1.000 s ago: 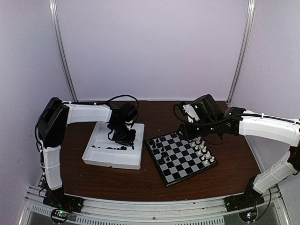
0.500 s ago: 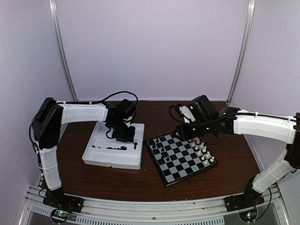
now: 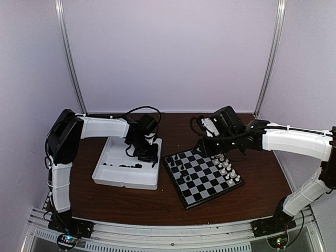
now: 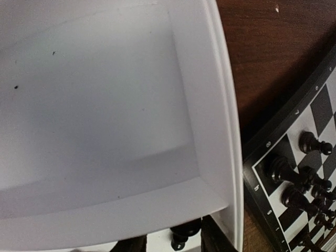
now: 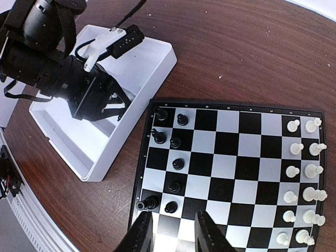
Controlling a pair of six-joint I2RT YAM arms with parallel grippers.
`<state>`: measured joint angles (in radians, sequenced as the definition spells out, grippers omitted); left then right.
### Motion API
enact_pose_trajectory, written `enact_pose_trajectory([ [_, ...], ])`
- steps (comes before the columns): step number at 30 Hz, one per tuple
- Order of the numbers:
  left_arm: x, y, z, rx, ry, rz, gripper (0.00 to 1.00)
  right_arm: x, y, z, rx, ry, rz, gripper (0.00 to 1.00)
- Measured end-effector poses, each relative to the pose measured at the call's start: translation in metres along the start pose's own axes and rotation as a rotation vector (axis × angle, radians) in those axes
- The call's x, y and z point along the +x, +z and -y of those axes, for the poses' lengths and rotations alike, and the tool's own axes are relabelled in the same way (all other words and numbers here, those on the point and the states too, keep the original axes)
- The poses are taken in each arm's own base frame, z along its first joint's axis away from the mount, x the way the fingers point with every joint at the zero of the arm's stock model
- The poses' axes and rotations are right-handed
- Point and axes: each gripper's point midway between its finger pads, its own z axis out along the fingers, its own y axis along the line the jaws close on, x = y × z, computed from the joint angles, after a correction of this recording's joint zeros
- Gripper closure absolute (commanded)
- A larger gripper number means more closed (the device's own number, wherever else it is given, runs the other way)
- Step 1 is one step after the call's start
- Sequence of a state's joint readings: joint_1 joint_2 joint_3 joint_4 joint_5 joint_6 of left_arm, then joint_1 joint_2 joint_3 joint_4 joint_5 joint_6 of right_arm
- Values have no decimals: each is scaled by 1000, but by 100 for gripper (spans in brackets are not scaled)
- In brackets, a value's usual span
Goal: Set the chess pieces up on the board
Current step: Pick up the chess piece from the storage box.
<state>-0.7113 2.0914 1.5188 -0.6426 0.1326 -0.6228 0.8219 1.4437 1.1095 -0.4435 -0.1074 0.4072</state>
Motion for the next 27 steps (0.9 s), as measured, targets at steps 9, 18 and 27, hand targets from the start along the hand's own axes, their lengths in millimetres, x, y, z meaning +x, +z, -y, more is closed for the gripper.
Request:
enact_pose_trajectory([
  [9,3,3,-9,-60,20,-12,82,-2,-3,-1,-3,7,7,70],
  [18,1,-2,-17,-111,22,-4,85,-2,-2,-2,-9,18,14,69],
  [27,-8,-57,-9,-54,-20,151,84,-1,3,-11,-69,55,30,69],
])
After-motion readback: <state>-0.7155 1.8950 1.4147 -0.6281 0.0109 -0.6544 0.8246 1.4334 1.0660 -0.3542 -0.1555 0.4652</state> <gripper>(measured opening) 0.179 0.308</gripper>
